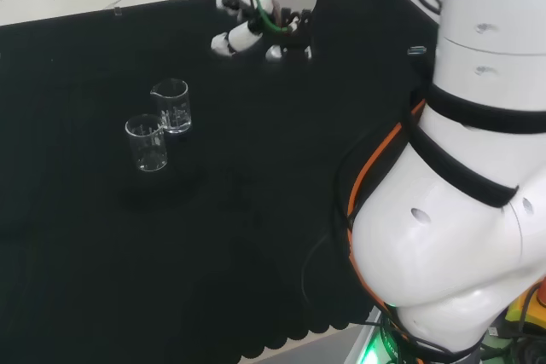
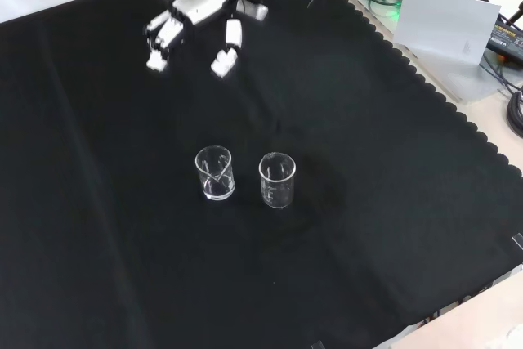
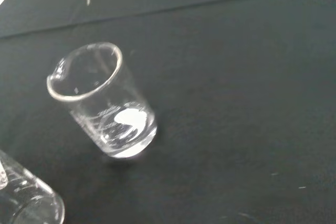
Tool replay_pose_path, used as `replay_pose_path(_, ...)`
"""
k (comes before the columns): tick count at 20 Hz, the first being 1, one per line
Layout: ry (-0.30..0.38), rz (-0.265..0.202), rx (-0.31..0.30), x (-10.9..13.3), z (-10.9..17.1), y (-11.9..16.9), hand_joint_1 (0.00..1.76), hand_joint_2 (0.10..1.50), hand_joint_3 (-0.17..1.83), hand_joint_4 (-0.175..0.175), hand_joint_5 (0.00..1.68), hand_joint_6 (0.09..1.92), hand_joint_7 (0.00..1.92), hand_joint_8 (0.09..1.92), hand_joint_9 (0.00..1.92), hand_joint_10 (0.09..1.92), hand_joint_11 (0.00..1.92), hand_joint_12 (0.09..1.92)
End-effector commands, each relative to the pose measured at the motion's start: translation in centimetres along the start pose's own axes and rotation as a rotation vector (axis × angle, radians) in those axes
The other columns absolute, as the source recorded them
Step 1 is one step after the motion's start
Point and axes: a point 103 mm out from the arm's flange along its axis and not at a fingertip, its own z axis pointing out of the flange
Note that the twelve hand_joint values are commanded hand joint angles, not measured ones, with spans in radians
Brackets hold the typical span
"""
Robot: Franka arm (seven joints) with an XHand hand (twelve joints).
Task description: Pick up the beaker on the right.
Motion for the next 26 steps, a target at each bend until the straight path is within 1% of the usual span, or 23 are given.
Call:
replay_pose_path(1, 0.114, -0.114, 0.013, 0.9, 4.0, 3.6, 0.76, 0.65, 0.59, -0.047, 0.30, 0.09, 0.22, 0.62, 0.38, 0.65, 0.00, 1.32)
replay_pose_path(7, 0.174, -0.174, 0.024, 0.5, 6.0, 4.3, 0.78, 0.63, 0.59, -0.046, 0.31, 0.09, 0.22, 0.62, 0.40, 0.65, 0.00, 1.32)
replay_pose_path(11, 0.218, -0.209, 0.046, 0.4, 7.3, 4.6, 0.79, 0.62, 0.60, -0.045, 0.31, 0.09, 0.23, 0.62, 0.40, 0.65, 0.00, 1.32)
replay_pose_path(13, 0.228, -0.223, 0.064, 0.5, 7.9, 4.8, 0.78, 0.61, 0.60, -0.045, 0.31, 0.09, 0.24, 0.62, 0.41, 0.65, 0.00, 1.32)
replay_pose_path(16, 0.265, -0.231, 0.094, 0.6, 9.0, 5.1, 0.76, 0.60, 0.60, -0.043, 0.29, 0.09, 0.23, 0.62, 0.41, 0.65, 0.00, 1.32)
replay_pose_path(20, 0.316, -0.239, 0.107, 0.6, 10.1, 5.4, 0.76, 0.58, 0.60, -0.026, 0.17, 0.09, 0.17, 0.59, 0.38, 0.63, 0.00, 1.31)
replay_pose_path(23, 0.336, -0.238, 0.117, 0.5, 10.9, 5.5, 0.79, 0.56, 0.59, -0.024, 0.14, 0.09, 0.17, 0.58, 0.38, 0.63, 0.00, 1.31)
replay_pose_path(26, 0.390, -0.241, 0.122, -0.2, 11.1, 5.2, 0.81, 0.54, 0.60, -0.030, 0.14, 0.09, 0.17, 0.58, 0.38, 0.63, 0.00, 1.32)
